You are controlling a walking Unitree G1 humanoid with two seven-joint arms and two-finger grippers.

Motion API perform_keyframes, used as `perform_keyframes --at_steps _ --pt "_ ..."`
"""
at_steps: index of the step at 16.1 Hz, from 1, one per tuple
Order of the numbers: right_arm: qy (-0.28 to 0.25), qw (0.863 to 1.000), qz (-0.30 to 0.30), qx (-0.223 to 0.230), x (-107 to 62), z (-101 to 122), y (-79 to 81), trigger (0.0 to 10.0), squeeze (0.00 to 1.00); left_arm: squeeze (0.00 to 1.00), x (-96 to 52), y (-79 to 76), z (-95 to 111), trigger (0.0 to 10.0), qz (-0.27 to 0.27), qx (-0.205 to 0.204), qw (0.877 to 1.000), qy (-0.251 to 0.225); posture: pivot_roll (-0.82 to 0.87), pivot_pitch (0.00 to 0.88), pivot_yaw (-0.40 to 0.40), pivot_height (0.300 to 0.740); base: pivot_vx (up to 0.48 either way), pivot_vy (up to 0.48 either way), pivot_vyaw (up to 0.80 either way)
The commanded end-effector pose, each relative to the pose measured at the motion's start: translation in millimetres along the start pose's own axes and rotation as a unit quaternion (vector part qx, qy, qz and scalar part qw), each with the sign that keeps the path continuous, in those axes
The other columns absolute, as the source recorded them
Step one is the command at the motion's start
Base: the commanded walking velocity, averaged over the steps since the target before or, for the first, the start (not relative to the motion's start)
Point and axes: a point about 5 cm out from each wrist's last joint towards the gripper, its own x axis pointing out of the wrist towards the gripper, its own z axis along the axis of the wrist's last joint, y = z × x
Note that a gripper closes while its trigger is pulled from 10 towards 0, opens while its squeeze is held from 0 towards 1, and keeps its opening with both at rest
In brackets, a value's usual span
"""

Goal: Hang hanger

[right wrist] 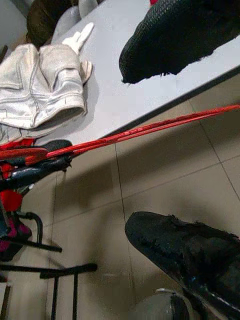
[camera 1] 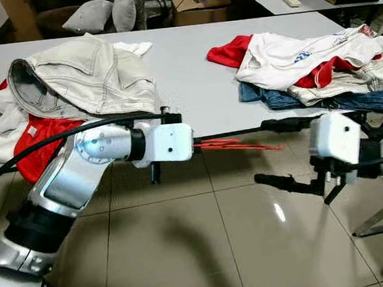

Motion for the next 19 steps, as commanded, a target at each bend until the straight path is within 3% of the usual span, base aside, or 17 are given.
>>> perform_keyframes --at_steps 1,2,10,19 --pt "-0.001 1.0 0.008 0.0 3.0 -2 -0.3 2.2 0.0 0.0 1.3 2.6 6 10.0 -0.01 0.012 1.0 -0.001 -0.08 0.0 -0.038 0.74 0.0 0.0 0.0" --pt "-0.004 1.0 0.013 0.005 7.3 -4 -1.4 0.0 0.0 0.0 2.7 3.9 9 10.0 -0.016 0.017 1.0 -0.004 -0.08 0.0 -0.038 0.74 0.0 0.0 0.0" --pt "0.026 0.998 0.044 -0.025 38.6 -12 -10.4 0.0 0.0 0.0 9.8 7.6 17 10.0 -0.036 0.026 0.999 -0.009 -0.07 0.0 -0.052 0.74 0.0 0.0 0.0" --pt "0.033 0.998 0.058 -0.025 59.5 -17 -14.0 0.0 0.0 0.0 14.0 6.0 21 10.0 -0.049 0.032 0.998 -0.012 -0.07 0.0 -0.056 0.74 0.0 0.0 0.0"
